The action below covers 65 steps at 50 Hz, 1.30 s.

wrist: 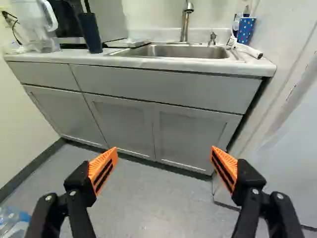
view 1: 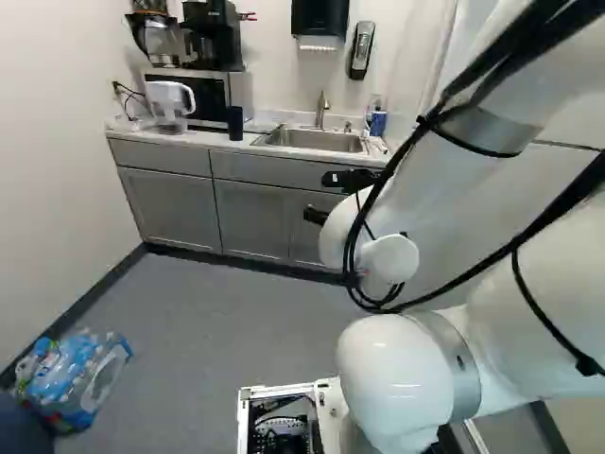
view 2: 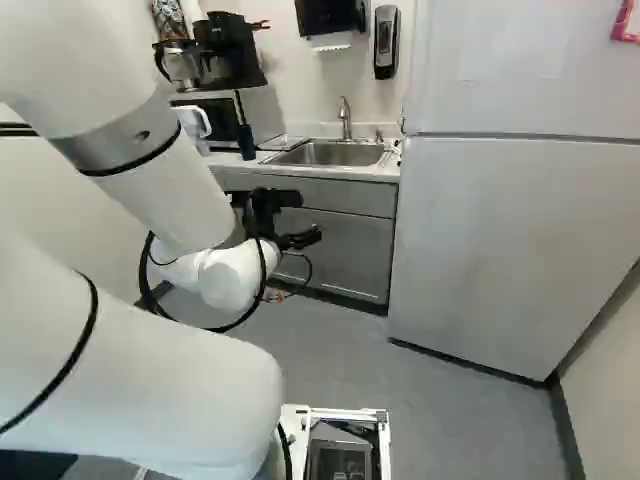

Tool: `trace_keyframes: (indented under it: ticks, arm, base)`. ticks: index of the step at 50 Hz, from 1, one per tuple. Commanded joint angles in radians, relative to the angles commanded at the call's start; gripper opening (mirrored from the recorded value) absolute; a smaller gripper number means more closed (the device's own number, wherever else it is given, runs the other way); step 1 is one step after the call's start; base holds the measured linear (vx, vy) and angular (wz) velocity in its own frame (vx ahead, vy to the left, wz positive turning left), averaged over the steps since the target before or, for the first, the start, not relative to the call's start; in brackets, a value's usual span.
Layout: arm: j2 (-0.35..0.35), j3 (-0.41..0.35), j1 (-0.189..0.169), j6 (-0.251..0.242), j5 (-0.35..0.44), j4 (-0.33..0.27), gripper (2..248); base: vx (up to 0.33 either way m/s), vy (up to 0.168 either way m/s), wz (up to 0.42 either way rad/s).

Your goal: Rinse the cup and place it in the tray

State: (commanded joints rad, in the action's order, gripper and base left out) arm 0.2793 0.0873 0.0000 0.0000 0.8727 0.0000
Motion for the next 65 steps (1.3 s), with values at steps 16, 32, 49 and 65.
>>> trace_keyframes:
  ticks: [16,32,49,65]
  arm:
    - [0.0,0.0,0.0,0.0,0.0,0.0,247]
    - [0.002,0.008,0.0,0.0,0.0,0.0,247]
    - [0.002,0.051,0.0,0.0,0.0,0.0,247]
    - [-0.003,0.095,0.0,0.0,0.0,0.0,247]
  base:
    - [0.0,0.0,0.0]
    - [0.0,0.0,0.0]
    - [0.0,0.0,0.0]
    - [0.0,0.0,0.0]
